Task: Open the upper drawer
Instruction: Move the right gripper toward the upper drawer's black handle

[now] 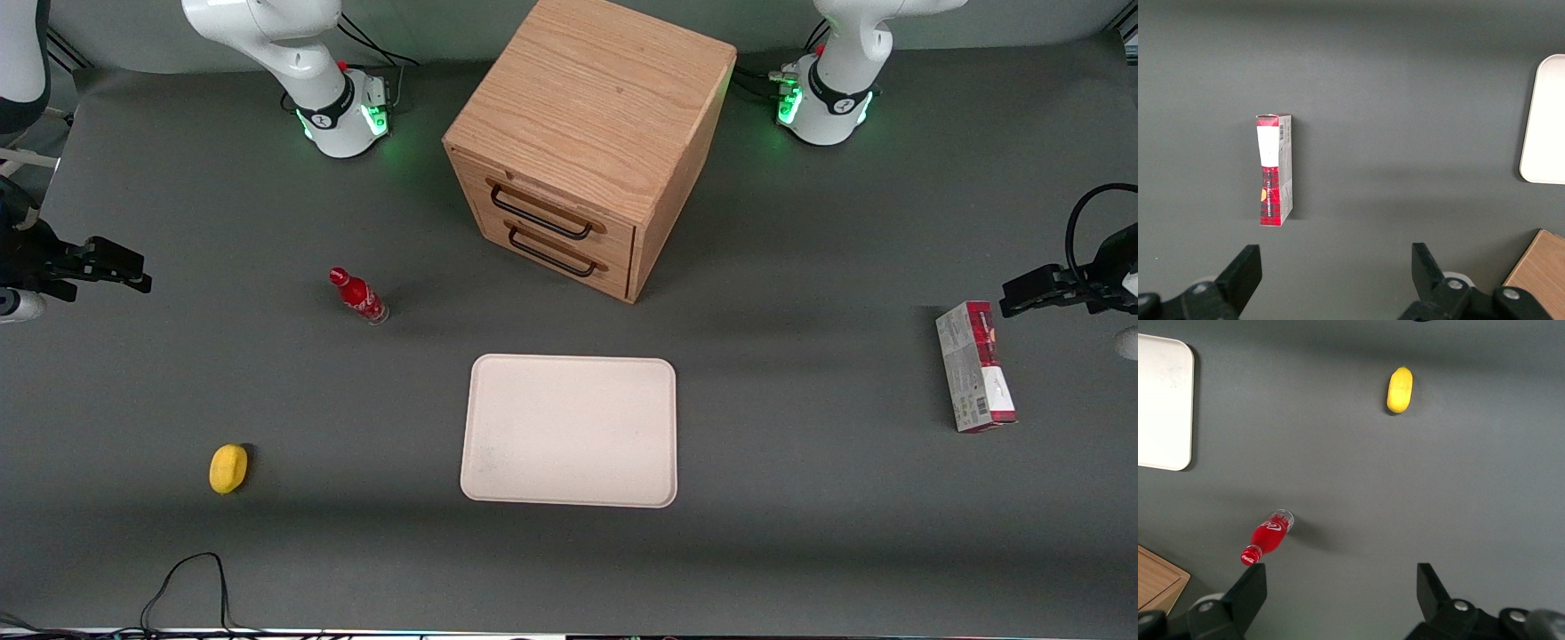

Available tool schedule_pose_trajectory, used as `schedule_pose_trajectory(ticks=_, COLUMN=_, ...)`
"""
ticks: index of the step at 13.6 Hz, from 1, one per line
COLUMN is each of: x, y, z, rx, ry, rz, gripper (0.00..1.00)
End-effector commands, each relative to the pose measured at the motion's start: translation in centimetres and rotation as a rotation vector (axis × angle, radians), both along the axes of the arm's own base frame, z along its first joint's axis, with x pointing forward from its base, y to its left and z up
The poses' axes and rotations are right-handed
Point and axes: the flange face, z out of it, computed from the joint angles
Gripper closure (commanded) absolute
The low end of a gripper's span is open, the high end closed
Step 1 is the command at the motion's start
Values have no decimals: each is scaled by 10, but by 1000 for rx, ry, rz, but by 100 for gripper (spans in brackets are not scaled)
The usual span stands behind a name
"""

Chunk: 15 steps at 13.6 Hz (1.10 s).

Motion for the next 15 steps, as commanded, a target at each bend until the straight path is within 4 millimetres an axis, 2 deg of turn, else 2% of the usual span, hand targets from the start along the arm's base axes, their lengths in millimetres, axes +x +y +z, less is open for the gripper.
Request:
schedule_pose_trajectory(ticks=1, x=1, y=-1, z=4, rx=-12, ry=1, rz=-24, gripper=0)
schedule_pose_trajectory(ticks=4, x=4, y=5, z=2, rx=-8, ry=4, rz=-13, gripper=0)
schedule_pose_trajectory(ticks=5, x=8, y=11, z=-4, rx=-3, ry=13, rz=-8, gripper=0)
schedule_pose_trajectory(ticks=6, x=12, y=24, z=-5, rx=-1, ry=11, rz=17, gripper=0)
schedule_pose_trajectory(ticks=7, x=19, y=57, z=-3, rx=-5, ry=2, rz=72, gripper=0)
schedule_pose_trajectory(ticks=10, x=33, y=137, z=-6, rx=-9, ry=-11, rz=205, gripper=0)
schedule_pose_trajectory(ticks=13, x=26, y=208, z=-16, rx=38, ry=6, rz=310, gripper=0)
schedule_pose_trajectory(ticks=15, x=12, y=265, z=-30, rx=62, ry=34, rz=399, gripper=0)
